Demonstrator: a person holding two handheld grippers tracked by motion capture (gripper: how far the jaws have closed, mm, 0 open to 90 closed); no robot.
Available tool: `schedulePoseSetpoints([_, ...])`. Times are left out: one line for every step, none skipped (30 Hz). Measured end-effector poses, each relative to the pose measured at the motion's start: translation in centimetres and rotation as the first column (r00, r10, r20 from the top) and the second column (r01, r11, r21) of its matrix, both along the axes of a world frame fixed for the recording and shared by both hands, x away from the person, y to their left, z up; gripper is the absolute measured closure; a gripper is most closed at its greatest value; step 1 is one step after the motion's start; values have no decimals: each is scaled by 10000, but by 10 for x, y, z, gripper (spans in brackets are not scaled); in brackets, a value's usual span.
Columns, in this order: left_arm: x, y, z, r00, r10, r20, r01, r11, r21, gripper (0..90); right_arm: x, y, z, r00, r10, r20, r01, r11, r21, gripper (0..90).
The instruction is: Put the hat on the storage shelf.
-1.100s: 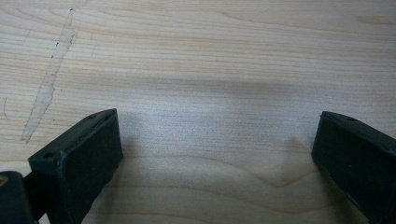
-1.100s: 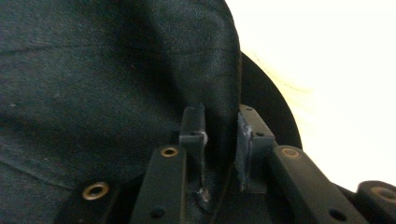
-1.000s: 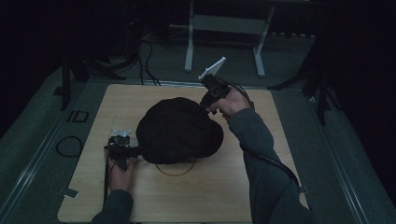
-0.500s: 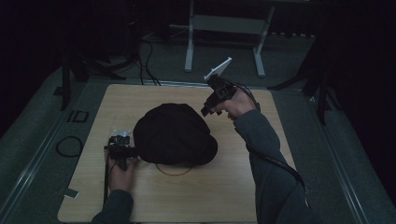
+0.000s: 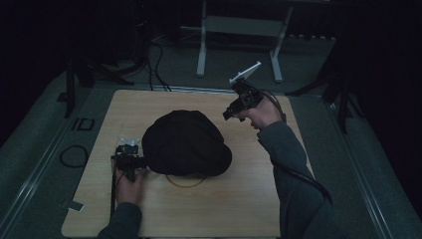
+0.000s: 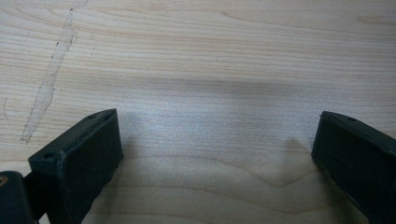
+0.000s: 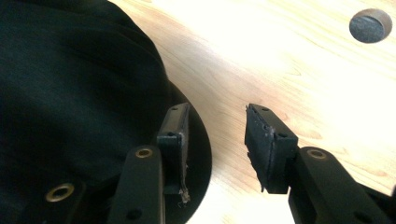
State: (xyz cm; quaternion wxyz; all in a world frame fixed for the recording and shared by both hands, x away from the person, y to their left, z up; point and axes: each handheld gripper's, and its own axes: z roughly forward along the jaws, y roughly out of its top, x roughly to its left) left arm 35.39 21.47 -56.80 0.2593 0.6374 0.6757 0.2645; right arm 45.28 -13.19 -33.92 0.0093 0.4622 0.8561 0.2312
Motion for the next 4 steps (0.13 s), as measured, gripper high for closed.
schedulePoseSetpoints([0,0,0,10000,3,1,-3,10000,-1,12,0,-2,-1,10000,0,-13,0,10000,-13,588])
schedulePoseSetpoints([0,0,0,10000,1,0,-1,10000,-2,12,0,-4,-3,10000,-26,-23,26,10000,-22,584])
schedulePoseSetpoints([0,0,0,10000,0,0,0,10000,-1,13,0,-6,-5,10000,-33,-30,33,10000,-36,579])
schedulePoseSetpoints([0,0,0,10000,1,-3,-1,10000,0,12,0,-9,-7,10000,-24,-6,24,10000,-74,575])
